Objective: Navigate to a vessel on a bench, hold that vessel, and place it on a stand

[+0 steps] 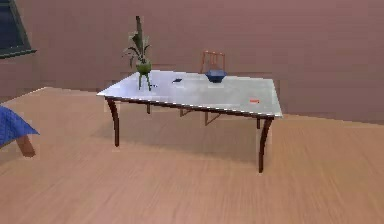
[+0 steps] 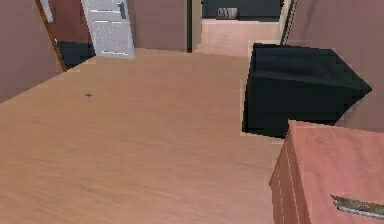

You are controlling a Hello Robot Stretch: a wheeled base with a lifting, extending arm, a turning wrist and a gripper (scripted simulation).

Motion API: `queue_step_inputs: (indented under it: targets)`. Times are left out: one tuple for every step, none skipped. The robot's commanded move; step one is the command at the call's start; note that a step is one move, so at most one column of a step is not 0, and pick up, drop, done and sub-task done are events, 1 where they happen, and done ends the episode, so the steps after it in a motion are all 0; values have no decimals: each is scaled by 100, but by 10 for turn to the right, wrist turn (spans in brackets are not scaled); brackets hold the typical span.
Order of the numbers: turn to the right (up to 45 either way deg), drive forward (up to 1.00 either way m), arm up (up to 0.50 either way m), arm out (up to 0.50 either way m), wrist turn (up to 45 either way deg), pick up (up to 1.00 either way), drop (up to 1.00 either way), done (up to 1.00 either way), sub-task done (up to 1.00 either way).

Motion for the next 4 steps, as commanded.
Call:
queue_step_inputs:
  targets:
    - [90,0,0,0,0,0,0,0,0]
    - [0,10,0,0,0,0,0,0,0]
    - [-450,0,0,0,0,0,0,0,0]
    - [-450,0,0,0,0,0,0,0,0]
